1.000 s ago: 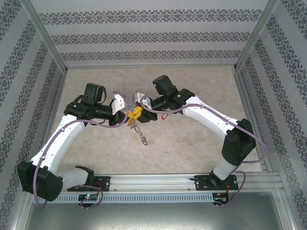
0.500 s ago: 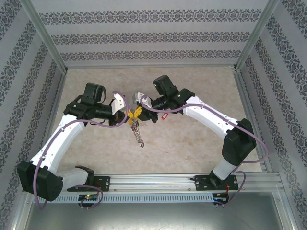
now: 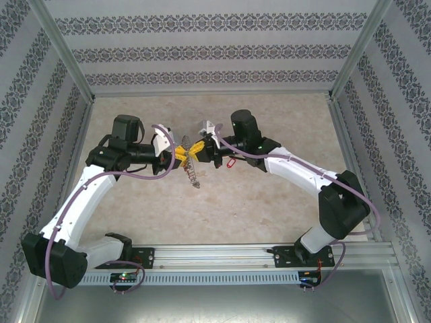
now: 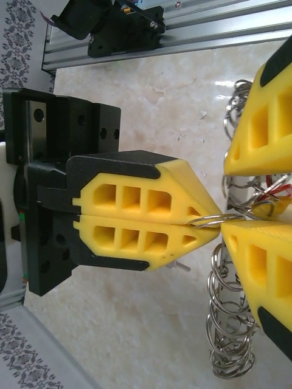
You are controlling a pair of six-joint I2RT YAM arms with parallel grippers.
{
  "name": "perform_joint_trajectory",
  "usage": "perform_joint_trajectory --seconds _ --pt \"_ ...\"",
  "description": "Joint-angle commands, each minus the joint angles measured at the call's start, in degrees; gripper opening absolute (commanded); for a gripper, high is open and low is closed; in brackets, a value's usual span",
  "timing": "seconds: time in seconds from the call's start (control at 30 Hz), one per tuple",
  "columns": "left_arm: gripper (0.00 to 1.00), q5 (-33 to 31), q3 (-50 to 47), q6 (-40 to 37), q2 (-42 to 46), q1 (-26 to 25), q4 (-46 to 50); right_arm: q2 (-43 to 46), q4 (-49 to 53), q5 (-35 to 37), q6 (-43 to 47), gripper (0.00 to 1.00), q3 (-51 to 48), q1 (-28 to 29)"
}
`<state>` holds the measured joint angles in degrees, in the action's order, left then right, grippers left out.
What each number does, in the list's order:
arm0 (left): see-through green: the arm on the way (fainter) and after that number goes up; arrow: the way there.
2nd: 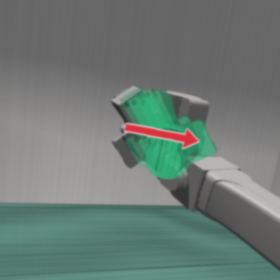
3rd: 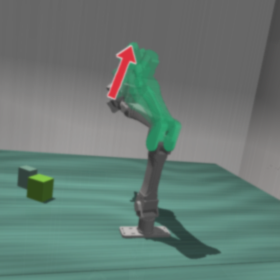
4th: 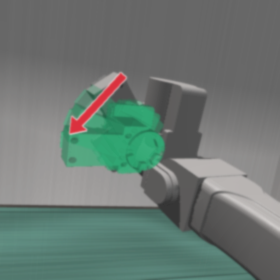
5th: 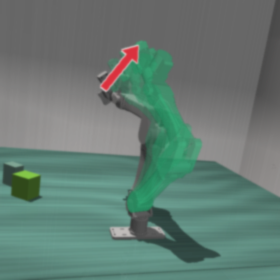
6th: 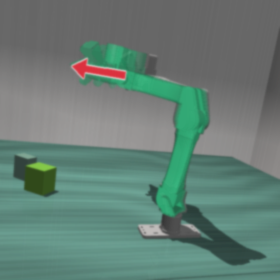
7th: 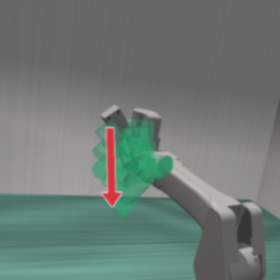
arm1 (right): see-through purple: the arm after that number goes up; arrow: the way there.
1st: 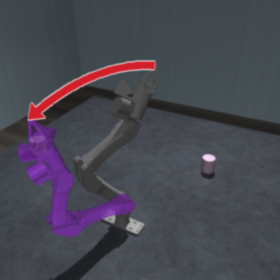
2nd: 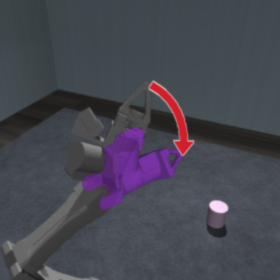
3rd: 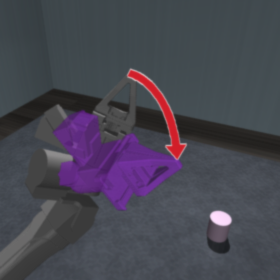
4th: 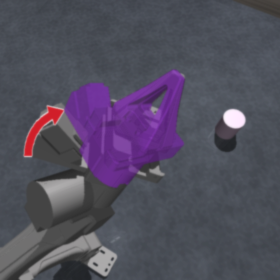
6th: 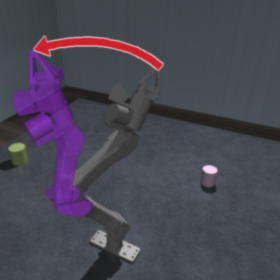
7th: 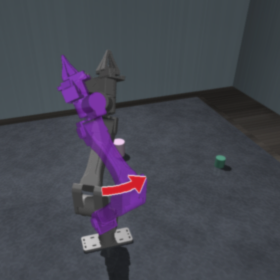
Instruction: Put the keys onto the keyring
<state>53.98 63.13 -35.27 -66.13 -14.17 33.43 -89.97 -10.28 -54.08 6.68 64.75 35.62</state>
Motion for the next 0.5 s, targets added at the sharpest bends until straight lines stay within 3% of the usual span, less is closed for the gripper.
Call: perform_joint_trajectory --seconds 0.0,0.47 --pt "0.24 4.5 -1.4 1.1 1.2 0.3 -0.6 2.4 -13.9 1.4 -5.9 0.0 -2.1 -1.4" --pt "0.19 2.6 -0.7 4.7 0.0 0.4 -4.0 2.6 -17.3 1.0 -7.3 0.0 -3.0 -0.3"
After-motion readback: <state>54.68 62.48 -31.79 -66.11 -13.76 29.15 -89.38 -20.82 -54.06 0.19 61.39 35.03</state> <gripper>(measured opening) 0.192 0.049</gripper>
